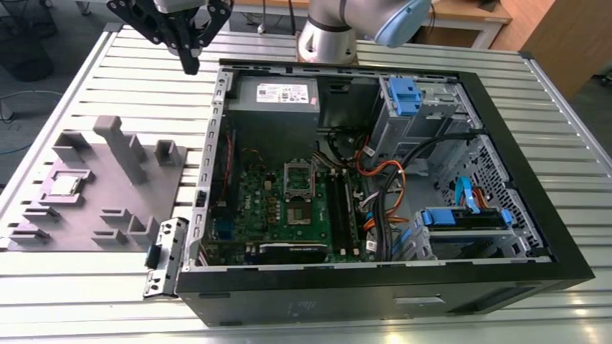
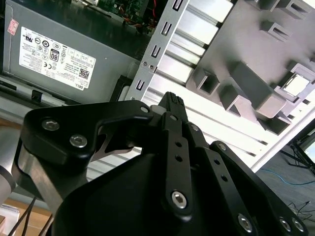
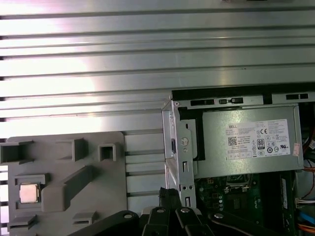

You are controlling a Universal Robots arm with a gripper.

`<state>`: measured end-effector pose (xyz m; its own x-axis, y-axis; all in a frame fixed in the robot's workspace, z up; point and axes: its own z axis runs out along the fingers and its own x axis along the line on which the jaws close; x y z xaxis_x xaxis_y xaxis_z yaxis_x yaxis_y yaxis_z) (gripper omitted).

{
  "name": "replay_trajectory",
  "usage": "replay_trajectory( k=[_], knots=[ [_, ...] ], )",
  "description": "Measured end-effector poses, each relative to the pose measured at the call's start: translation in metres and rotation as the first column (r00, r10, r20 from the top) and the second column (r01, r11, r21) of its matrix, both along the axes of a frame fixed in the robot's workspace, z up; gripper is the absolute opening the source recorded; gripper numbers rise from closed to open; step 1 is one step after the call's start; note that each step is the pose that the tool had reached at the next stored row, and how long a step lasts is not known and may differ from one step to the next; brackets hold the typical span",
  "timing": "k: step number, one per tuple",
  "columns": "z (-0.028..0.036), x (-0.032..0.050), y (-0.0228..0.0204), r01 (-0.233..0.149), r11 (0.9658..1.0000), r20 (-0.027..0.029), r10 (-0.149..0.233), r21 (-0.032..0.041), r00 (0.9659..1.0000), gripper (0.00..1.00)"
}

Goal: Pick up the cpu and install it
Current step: 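Reach for the cpu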

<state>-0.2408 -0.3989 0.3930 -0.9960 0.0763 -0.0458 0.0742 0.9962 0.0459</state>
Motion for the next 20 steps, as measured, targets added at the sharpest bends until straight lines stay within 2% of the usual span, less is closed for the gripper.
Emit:
replay_trajectory(
  k=[20],
  knots=[
    [0.0000, -0.0064, 0.0000, 0.000, 1.0000, 0.0000, 0.000, 0.0000, 1.0000, 0.11]
  ],
)
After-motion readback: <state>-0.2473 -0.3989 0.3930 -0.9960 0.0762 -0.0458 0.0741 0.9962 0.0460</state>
